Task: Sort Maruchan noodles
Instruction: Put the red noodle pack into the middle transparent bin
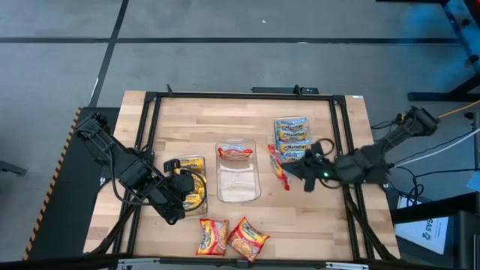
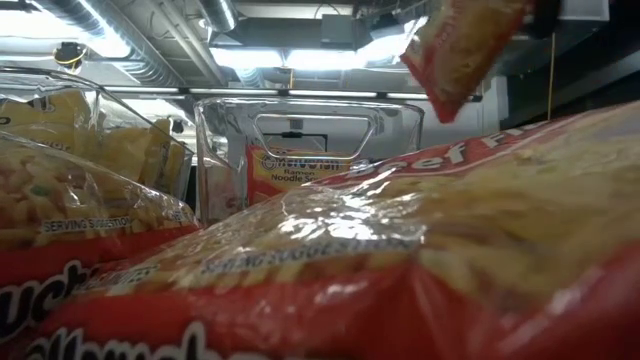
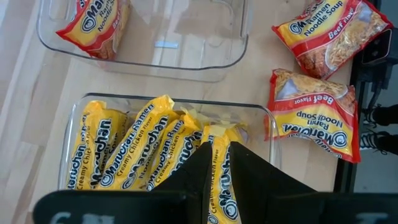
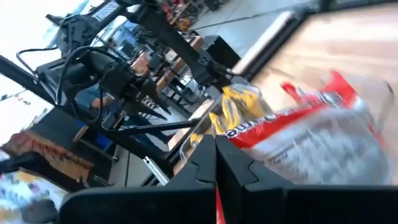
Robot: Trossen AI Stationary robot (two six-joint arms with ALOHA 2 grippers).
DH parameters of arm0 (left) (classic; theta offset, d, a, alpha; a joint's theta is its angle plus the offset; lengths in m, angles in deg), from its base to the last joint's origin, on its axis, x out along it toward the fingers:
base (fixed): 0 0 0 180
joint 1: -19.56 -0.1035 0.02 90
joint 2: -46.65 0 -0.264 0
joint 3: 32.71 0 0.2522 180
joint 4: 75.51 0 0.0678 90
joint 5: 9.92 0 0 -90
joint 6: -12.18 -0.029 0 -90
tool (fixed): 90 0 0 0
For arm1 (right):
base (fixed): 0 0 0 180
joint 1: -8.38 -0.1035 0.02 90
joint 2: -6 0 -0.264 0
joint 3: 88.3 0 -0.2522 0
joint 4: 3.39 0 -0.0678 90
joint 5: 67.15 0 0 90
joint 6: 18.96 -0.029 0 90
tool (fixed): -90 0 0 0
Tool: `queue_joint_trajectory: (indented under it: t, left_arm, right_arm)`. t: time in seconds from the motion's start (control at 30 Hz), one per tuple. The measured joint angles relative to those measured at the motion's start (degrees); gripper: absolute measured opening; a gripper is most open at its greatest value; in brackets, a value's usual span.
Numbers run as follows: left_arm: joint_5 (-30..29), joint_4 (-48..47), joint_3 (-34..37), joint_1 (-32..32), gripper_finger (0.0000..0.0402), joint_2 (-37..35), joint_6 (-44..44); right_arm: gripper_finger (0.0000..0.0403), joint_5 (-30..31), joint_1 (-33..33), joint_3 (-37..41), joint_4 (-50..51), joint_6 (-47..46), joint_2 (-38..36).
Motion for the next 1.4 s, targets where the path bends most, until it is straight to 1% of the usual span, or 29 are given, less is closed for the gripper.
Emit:
queue_joint_trajectory:
  t: [0.1, 0.27, 0.43, 0.5, 0.57, 0.63, 0.73, 1.03, 1.3, 1.4]
  left_arm:
    - [0.00, -0.02, 0.00, -0.02, 0.0050, 0.00, 0.00]
    - [0.00, -0.02, 0.00, -0.02, 0.0050, 0.00, 0.00]
    - [-0.02, -0.02, 0.00, -0.01, 0.0050, 0.00, 0.00]
    - [-0.02, -0.02, 0.00, -0.02, 0.0050, 0.00, 0.00]
    - [-0.02, -0.02, 0.00, -0.02, 0.0050, 0.00, 0.00]
    - [-0.04, -0.04, -0.02, -0.02, 0.0050, 0.00, 0.00]
    - [-0.04, -0.09, -0.01, 0.00, 0.0050, 0.00, 0.00]
    - [-0.04, -0.13, 0.00, -0.02, 0.0050, 0.00, 0.00]
    - [-0.04, -0.17, 0.00, 0.00, 0.0050, 0.00, 0.00]
    - [-0.04, -0.15, 0.00, -0.01, 0.0050, 0.00, 0.00]
  right_arm:
    - [0.0000, -7.97, 6.13, -0.01, -4.33, 5.47, 1.33]
    - [0.0000, -21.13, 14.54, -0.03, -7.13, 7.43, 4.41]
    - [0.0000, -32.85, 20.70, -0.03, -10.81, 7.82, 9.63]
    - [0.0000, -37.40, 22.54, -0.03, -14.34, 8.50, 12.48]
    - [0.0000, -40.54, 24.05, -0.07, -18.65, 8.90, 15.52]
    - [0.0000, -42.80, 25.35, -0.11, -22.65, 8.94, 18.38]
    - [0.0000, -45.08, 26.92, -0.16, -25.55, 8.94, 21.70]
    - [0.0000, -47.70, 29.70, -0.91, -25.94, 9.12, 26.33]
    - [0.0000, -52.93, 31.95, -9.53, -25.63, 15.10, 31.91]
    - [0.0000, -54.27, 32.72, -12.98, -21.40, 16.35, 33.70]
